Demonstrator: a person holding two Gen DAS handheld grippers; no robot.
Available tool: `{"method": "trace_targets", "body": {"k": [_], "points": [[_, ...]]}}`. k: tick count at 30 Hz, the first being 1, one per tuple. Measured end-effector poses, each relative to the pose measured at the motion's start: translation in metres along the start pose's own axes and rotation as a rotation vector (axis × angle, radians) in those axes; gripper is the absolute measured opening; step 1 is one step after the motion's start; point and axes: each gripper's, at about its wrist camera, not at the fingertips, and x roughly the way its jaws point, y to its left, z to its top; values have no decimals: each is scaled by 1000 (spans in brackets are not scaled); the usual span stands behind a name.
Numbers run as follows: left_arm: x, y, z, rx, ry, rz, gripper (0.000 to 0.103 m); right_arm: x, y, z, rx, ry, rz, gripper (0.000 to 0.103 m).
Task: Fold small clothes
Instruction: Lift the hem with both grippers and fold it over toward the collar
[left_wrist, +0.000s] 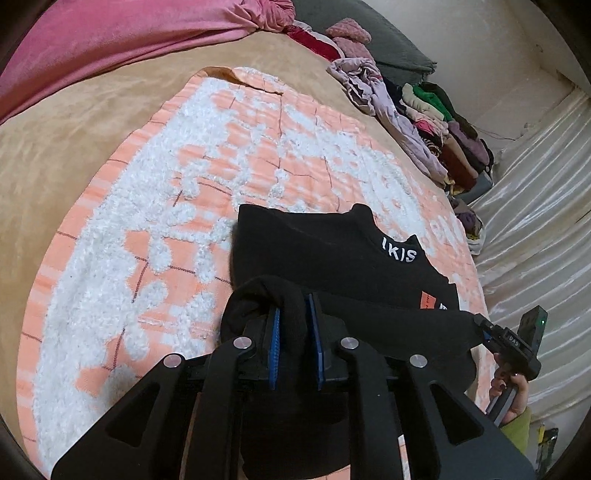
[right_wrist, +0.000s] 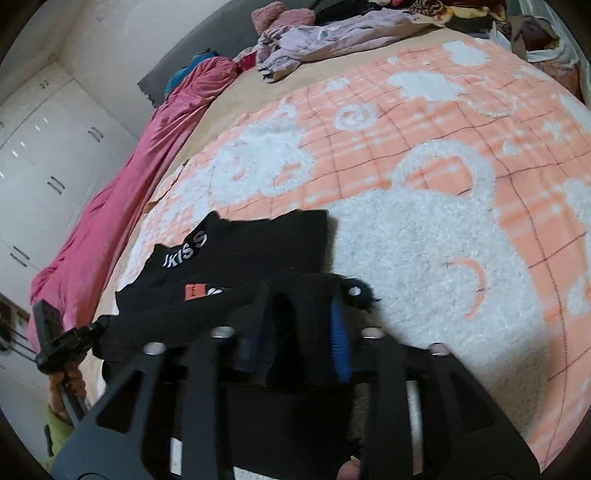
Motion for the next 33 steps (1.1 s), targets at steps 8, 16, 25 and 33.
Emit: {"method": "trace_targets", "body": {"k": [8,16,25,33], "points": [[-19,-7,-8,37,-68,-20,28,-41,43,-16,-255,-97,-29,58],[-45,-22,-9,157,-181,158,48,-20,122,-65,-568,91,116,37],[-33,-107,-69,506,-62,60,23,8,130,-93,-635,258,65,24],[28,-119,-115,607,82,102,22,22,125,-95,-611,231,32,18]]}}
